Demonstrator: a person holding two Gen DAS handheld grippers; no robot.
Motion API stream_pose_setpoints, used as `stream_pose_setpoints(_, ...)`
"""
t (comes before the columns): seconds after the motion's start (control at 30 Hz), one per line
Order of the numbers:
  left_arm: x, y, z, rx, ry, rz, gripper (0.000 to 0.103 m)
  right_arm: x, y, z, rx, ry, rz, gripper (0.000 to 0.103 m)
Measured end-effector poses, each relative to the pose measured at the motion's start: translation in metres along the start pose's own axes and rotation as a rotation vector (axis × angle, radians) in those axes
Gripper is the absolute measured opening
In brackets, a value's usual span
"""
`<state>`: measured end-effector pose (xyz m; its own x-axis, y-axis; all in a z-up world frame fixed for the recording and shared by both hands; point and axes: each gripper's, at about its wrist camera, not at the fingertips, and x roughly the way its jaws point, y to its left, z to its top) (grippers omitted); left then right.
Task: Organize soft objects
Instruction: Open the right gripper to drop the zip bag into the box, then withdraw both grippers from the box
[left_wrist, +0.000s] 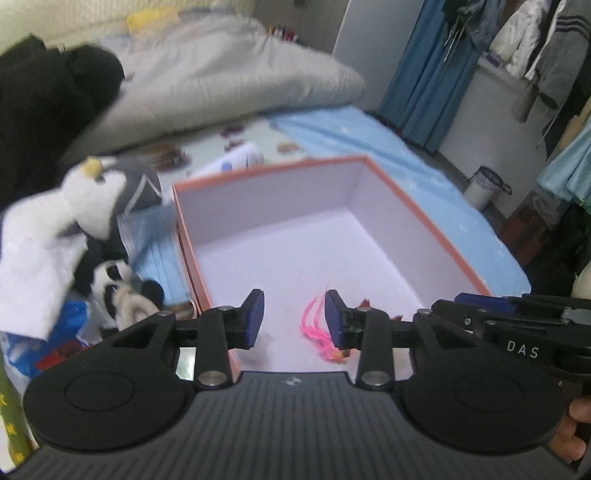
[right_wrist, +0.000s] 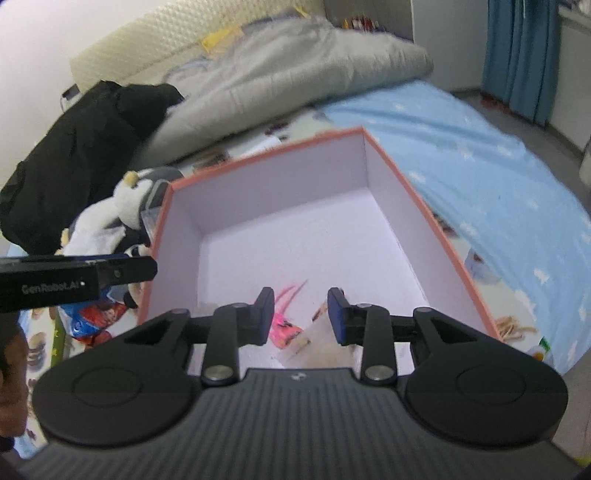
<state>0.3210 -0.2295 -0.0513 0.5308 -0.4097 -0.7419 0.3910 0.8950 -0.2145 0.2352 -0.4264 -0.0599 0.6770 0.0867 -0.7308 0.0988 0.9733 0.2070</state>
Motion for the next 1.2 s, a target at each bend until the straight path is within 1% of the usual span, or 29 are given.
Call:
stream_pose_setpoints(0.1,-0.024,0.003,-0.001,0.005,-0.057,-0.007,0.042,-0.016,0.009,0.001,-0.025,-0.057,0.003,0.035)
stream_pose_setpoints(0.13,-0.032,0.002,-0.001,0.012,-0.075,-0.002,0.042,-0.022,0.013,0.001,-0.031,-0.078,0.005,0.035)
stream_pose_setpoints(0.2,-0.050,0.004,-0.004,0.029,-0.134,0.024,0.042,-0.034,0.020,-0.001,-0.045,-0.117,0.012,0.035)
stream_pose_setpoints(0.27,-0.064,0.008,-0.009,0.034,-0.164,0.053,0.042,-0.046,0.028,-0.004,-0.069,-0.157,0.040,0.035)
stream_pose_setpoints(0.33,-0.076,0.014,-0.016,0.019,-0.188,0.045,0.042,-0.056,0.035,-0.007,-0.074,-0.182,0.047,0.035)
stream_pose_setpoints(0.5,-0.111,0.025,-0.038,-0.008,-0.246,0.051,0.042,-0.077,0.058,-0.020,-0.126,-0.242,0.089,0.035)
stream_pose_setpoints(0.67,-0.145,0.034,-0.067,-0.024,-0.303,0.066,0.042,-0.091,0.080,-0.042,-0.156,-0.272,0.126,0.035)
stream_pose_setpoints(0.73,-0.156,0.038,-0.078,-0.038,-0.313,0.063,0.042,-0.095,0.088,-0.052,-0.160,-0.274,0.130,0.035)
stream_pose_setpoints(0.83,-0.172,0.042,-0.098,-0.033,-0.336,0.095,0.042,-0.101,0.099,-0.066,-0.181,-0.273,0.156,0.035)
stream_pose_setpoints(1.03,-0.194,0.053,-0.135,-0.055,-0.361,0.171,0.042,-0.109,0.117,-0.090,-0.193,-0.271,0.186,0.035)
stream_pose_setpoints(1.13,-0.200,0.063,-0.151,-0.097,-0.358,0.165,0.042,-0.111,0.124,-0.102,-0.201,-0.265,0.194,0.035)
stream_pose_setpoints(1.2,-0.203,0.066,-0.162,-0.116,-0.353,0.187,0.042,-0.110,0.127,-0.109,-0.203,-0.261,0.202,0.035)
